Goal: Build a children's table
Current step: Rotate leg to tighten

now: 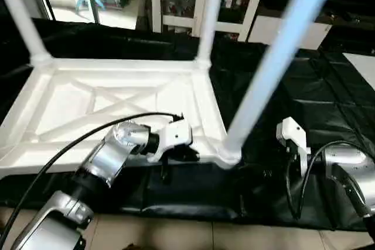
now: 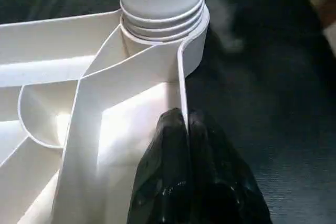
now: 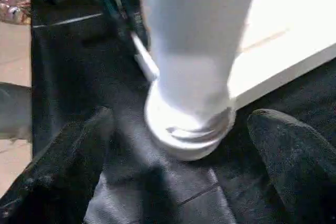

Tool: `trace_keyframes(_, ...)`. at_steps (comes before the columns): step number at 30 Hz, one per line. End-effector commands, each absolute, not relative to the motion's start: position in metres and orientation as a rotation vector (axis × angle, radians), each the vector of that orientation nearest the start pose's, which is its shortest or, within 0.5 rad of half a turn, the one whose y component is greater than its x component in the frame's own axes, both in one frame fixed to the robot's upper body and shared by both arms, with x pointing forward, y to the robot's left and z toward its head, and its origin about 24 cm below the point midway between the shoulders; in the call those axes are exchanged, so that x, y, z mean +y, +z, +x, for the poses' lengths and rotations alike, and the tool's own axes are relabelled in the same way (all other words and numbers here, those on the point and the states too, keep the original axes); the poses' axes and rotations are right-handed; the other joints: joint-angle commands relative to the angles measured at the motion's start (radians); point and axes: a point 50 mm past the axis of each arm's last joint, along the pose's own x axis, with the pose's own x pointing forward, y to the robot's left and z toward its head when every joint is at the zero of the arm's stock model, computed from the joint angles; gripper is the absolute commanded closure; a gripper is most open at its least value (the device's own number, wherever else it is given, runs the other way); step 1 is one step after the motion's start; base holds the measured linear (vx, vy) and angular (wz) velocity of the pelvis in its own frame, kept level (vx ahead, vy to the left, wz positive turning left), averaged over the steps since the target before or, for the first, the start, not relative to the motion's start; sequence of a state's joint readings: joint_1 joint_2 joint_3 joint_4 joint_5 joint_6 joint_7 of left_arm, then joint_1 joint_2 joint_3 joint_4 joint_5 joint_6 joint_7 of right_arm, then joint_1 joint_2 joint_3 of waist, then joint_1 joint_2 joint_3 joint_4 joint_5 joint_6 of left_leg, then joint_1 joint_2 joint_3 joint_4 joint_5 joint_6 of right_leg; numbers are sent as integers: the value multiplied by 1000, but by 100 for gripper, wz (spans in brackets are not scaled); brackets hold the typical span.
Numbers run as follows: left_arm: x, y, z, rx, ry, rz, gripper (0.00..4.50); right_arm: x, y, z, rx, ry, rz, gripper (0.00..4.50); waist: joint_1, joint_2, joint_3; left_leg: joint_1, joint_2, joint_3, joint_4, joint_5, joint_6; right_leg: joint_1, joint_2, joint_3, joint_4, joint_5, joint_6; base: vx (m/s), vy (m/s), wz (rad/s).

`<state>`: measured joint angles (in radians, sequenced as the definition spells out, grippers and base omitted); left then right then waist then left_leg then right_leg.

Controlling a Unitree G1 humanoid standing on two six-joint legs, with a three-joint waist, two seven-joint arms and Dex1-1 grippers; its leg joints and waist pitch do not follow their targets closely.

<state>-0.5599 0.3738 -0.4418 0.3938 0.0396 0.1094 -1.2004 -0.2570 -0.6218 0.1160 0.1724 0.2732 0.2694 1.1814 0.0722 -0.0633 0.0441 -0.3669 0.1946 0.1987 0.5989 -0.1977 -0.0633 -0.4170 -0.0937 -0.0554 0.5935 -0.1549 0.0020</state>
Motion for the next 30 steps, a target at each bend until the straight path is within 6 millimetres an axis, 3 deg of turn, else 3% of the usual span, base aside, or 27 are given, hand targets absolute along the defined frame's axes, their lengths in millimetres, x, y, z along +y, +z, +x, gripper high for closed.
trace_keyframes(1, 86, 53, 287, 414, -1594, 584, 450, -203, 66, 270, 395, 1165, -218, 5, -5, 2, -56, 16, 44, -15, -79, -240, 32, 41, -49, 38, -65, -260, -212, 0, 0, 0)
trace_keyframes(5, 85, 53, 286, 418, -1608, 583, 450, -198, 61, 273, 398, 1171, -205, 5, -4, 3, -57, 16, 44, -16, -80, -243, 26, 42, -49, 37, -64, -262, -213, 0, 0, 0)
trace_keyframes(11, 87, 54, 287, 425, -1600, 594, 450, -191, 59, 278, 391, 1192, -218, 58, -1, 4, -60, 17, 42, -14, -77, -209, 30, 45, -47, 37, -56, -196, -231, 0, 0, 0)
trace_keyframes(19, 87, 54, 287, 430, -1595, 596, 450, -189, 58, 281, 391, 1237, -203, 124, 4, -1, -60, 17, 42, -13, -74, -200, 42, 48, -48, 38, -53, -193, -235, 0, 0, 0)
trace_keyframes(30, 89, 53, 286, 443, -1598, 600, 450, -191, 57, 281, 402, 1266, -201, 223, 3, 1, -62, 17, 42, -13, -72, -185, 48, 48, -47, 37, -50, -175, -243, 0, 0, 0)
